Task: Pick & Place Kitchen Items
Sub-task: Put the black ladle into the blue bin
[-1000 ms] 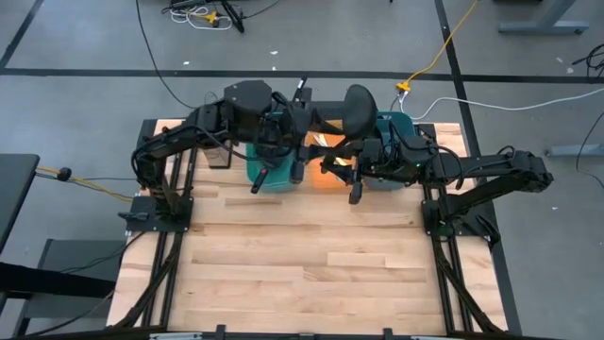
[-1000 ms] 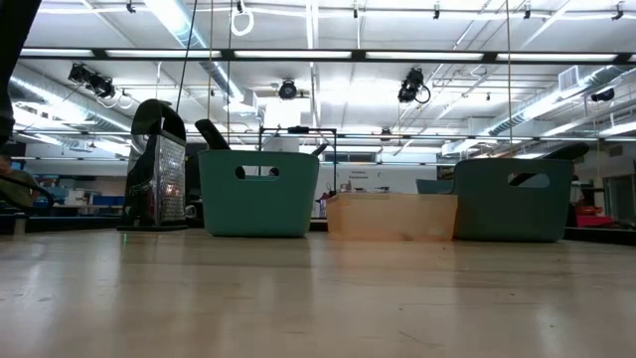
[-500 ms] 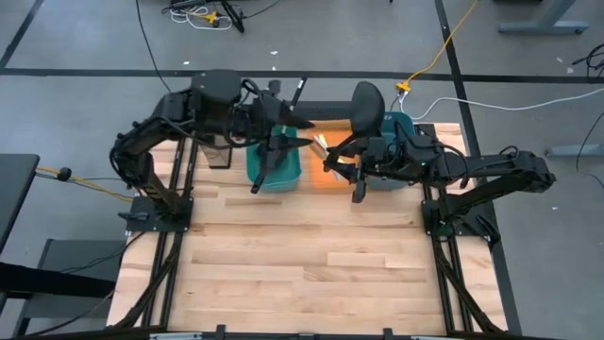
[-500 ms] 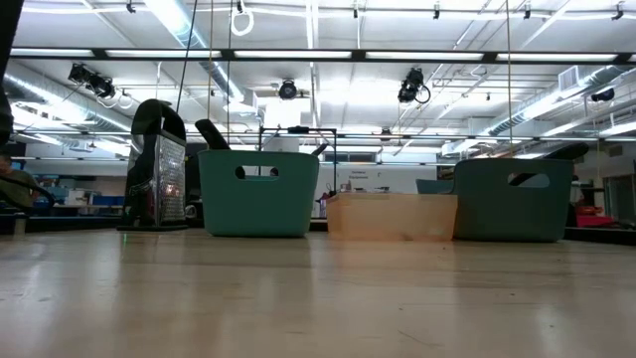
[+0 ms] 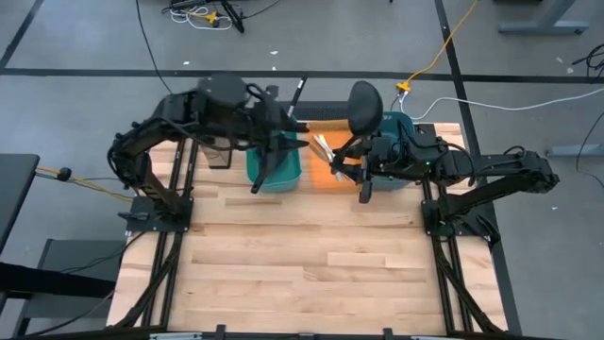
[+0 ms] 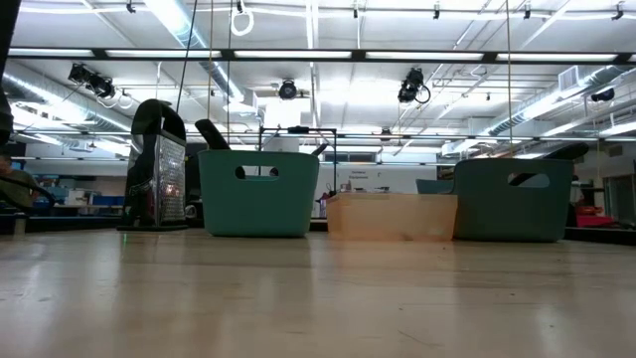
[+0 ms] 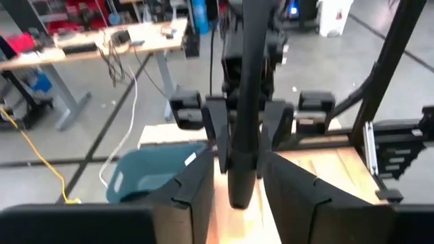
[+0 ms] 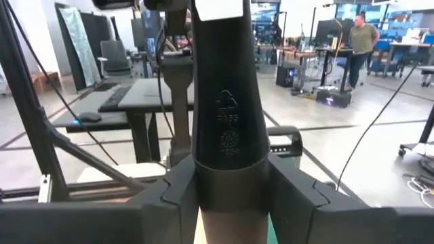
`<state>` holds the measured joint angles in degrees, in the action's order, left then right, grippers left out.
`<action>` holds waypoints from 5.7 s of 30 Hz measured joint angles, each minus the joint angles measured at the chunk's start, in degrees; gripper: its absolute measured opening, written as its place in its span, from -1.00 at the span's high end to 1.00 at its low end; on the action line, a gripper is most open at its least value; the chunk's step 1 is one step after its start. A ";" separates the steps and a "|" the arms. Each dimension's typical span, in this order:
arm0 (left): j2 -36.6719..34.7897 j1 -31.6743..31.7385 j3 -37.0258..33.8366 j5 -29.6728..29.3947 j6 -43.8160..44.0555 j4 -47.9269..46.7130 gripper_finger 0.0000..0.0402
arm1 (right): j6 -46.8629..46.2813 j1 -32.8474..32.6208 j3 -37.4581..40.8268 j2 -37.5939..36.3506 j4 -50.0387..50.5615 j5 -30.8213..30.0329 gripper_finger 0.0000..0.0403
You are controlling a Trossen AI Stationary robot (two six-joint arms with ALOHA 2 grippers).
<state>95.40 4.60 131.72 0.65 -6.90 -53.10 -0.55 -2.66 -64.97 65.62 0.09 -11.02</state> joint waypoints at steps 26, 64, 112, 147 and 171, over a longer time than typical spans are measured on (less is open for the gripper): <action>-0.92 -0.02 -4.53 -2.57 0.95 2.06 0.98 | -0.49 0.00 0.02 -0.06 2.23 -0.07 0.30; -36.06 -1.92 -60.24 -8.61 12.22 39.75 1.00 | -4.73 6.62 0.09 -3.25 15.12 2.48 0.30; -36.99 -1.95 -60.26 -7.33 11.61 40.18 1.00 | -11.19 6.73 0.09 -28.47 50.13 -12.55 0.30; -36.97 -1.95 -60.24 -7.05 13.71 40.19 0.99 | -3.06 19.84 0.07 -27.28 34.31 3.51 0.30; -36.97 -1.97 -60.22 -7.05 13.79 40.17 0.98 | -0.44 47.76 0.07 -20.22 34.45 30.50 0.30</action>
<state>58.43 2.63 71.50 -6.39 6.90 -12.93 -0.99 45.10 -64.90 45.41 34.54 19.47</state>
